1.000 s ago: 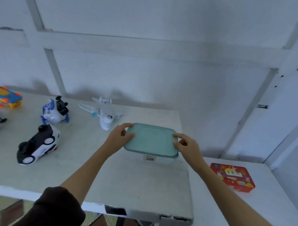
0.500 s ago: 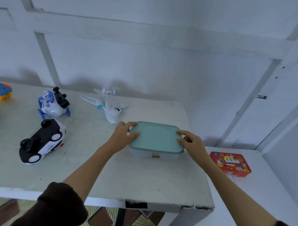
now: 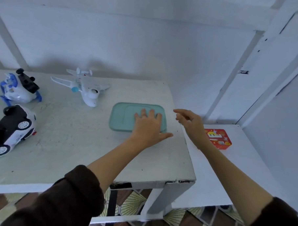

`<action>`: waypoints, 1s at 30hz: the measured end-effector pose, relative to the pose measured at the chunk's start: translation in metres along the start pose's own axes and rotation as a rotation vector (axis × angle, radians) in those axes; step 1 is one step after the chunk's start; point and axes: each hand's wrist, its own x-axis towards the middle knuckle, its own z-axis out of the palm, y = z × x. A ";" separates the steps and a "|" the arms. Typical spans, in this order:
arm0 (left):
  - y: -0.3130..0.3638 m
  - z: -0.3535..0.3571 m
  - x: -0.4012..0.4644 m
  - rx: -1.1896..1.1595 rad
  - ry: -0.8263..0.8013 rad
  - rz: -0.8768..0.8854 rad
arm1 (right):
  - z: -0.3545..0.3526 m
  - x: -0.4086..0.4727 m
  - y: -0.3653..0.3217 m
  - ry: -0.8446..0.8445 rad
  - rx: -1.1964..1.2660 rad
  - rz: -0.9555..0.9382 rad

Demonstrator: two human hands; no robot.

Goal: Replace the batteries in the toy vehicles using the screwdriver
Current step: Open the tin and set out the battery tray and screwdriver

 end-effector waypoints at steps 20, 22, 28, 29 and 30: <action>-0.005 -0.010 -0.004 -0.669 0.438 -0.031 | 0.034 -0.010 0.000 -0.090 0.338 0.254; -0.008 -0.010 -0.003 -0.712 0.455 -0.010 | 0.034 -0.007 -0.002 -0.090 0.357 0.268; -0.020 -0.021 -0.004 -0.879 0.621 0.037 | 0.040 -0.009 -0.007 -0.069 0.303 0.204; -0.024 -0.025 -0.003 -0.941 0.691 0.006 | 0.041 -0.010 -0.008 -0.058 0.306 0.202; -0.029 -0.030 -0.002 -1.001 0.758 -0.033 | 0.042 -0.010 -0.009 -0.044 0.310 0.205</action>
